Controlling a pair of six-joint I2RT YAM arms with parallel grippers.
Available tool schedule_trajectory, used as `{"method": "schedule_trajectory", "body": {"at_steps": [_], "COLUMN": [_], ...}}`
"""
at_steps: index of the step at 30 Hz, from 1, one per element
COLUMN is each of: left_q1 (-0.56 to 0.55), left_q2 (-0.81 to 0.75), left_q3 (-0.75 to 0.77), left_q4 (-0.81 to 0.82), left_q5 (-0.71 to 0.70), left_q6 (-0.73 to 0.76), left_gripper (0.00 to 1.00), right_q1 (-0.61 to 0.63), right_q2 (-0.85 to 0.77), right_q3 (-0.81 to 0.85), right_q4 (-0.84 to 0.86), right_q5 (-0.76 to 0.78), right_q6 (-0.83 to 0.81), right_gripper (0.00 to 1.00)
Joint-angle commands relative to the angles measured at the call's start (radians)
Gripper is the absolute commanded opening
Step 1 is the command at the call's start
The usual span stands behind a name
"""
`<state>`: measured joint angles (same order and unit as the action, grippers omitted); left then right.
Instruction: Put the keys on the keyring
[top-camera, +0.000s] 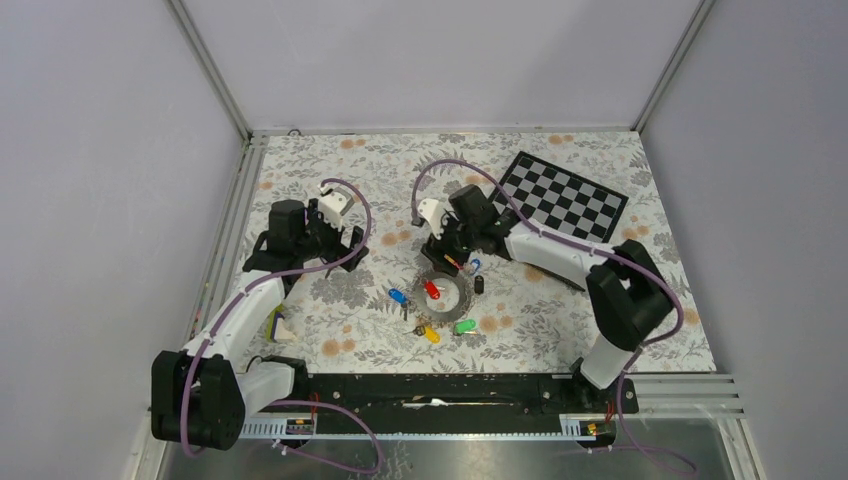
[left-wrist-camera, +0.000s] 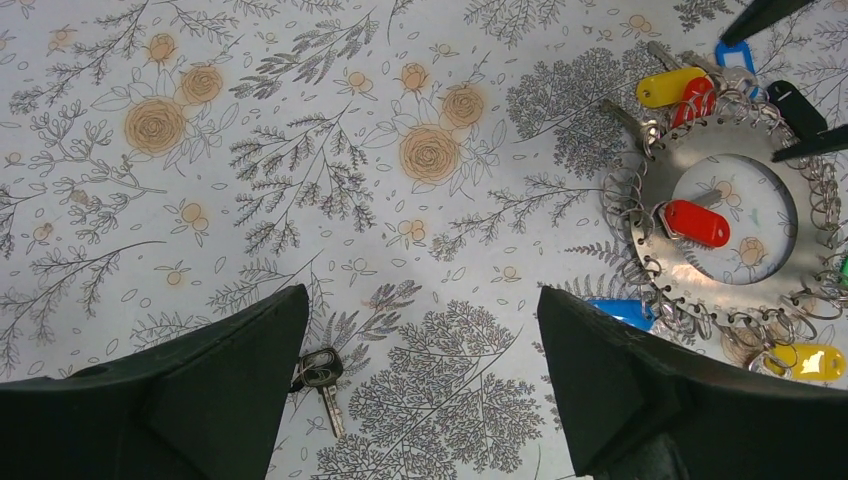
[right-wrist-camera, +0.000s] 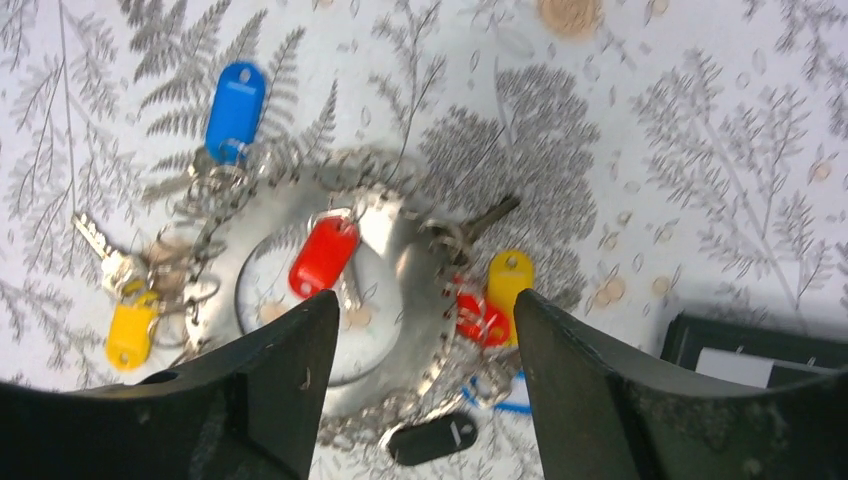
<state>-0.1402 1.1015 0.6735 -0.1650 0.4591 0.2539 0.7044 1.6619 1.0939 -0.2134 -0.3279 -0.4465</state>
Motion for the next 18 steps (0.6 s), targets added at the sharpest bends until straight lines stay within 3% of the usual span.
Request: {"method": "schedule_trajectory", "body": {"at_steps": [1,9,18], "left_q1": [-0.002,-0.001,0.022], "left_q2": [0.007,0.012,0.029], "left_q3": [0.004,0.010,0.011], "left_q4": [0.025,0.025,0.047], "left_q5": [-0.017,-0.066,-0.145], "left_q6": [-0.009,-0.013,-0.031], "left_gripper": [0.94,0.91,0.88], "right_q1": [0.001,0.000,0.005], "right_q2": [0.098,0.297,0.369], "right_q3": [0.142,0.322,0.342], "right_q4": [-0.066,-0.177,-0.180], "right_q5": [-0.032,-0.104,-0.144], "right_q6": [0.026,0.088,0.117], "right_gripper": [0.70,0.58,0.55]}}
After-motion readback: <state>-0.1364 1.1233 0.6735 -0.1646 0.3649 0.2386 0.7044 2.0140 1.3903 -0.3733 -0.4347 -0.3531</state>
